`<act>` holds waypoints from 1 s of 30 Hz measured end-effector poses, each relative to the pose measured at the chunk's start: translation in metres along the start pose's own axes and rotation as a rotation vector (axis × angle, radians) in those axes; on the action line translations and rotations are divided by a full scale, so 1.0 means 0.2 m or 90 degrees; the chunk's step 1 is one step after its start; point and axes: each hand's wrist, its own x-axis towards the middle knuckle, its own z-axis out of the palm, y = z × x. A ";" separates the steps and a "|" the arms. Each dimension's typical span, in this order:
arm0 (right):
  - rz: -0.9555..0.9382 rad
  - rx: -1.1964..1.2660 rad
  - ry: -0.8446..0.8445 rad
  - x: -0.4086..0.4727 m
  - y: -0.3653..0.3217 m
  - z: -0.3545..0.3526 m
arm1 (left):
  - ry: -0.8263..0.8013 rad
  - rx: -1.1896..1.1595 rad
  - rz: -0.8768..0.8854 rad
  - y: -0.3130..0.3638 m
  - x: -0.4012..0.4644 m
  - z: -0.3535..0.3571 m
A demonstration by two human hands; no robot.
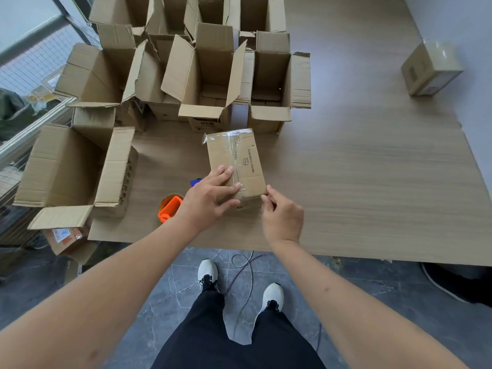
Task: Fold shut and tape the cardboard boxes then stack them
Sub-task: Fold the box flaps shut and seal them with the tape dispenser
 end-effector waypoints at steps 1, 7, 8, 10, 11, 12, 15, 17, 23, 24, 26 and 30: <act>0.016 -0.016 -0.005 -0.02 -0.02 0.01 | 0.003 0.000 -0.004 0.00 0.00 0.00; 0.051 0.023 -0.077 -0.05 -0.05 -0.01 | -0.077 0.048 0.028 0.09 0.03 0.01; 0.057 0.050 -0.073 -0.03 -0.05 -0.01 | -0.093 0.051 0.039 0.11 0.04 0.02; 0.072 0.064 -0.064 0.01 -0.05 -0.03 | -0.113 0.066 0.058 0.16 0.05 0.02; 0.084 0.057 -0.065 0.03 -0.04 -0.04 | -0.127 0.074 0.067 0.18 0.06 0.02; 0.095 0.049 -0.067 0.06 -0.03 -0.06 | -0.147 0.077 0.076 0.19 0.07 0.00; 0.079 0.035 -0.097 0.15 0.03 -0.12 | -0.197 0.053 0.100 0.21 0.09 -0.03; 0.066 0.055 -0.145 0.21 0.06 -0.14 | -0.169 0.041 0.116 0.19 0.10 -0.05; 0.049 0.167 -0.275 0.35 0.08 -0.15 | -0.169 0.158 0.138 0.04 0.11 -0.08; 0.043 0.174 -0.293 0.36 0.08 -0.15 | -0.192 0.148 0.128 0.01 0.09 -0.08; 0.029 0.174 -0.312 0.39 0.07 -0.13 | -0.215 0.121 0.131 -0.04 0.06 -0.09; 0.003 0.177 -0.313 0.43 0.07 -0.10 | -0.197 0.134 0.154 -0.10 0.01 -0.10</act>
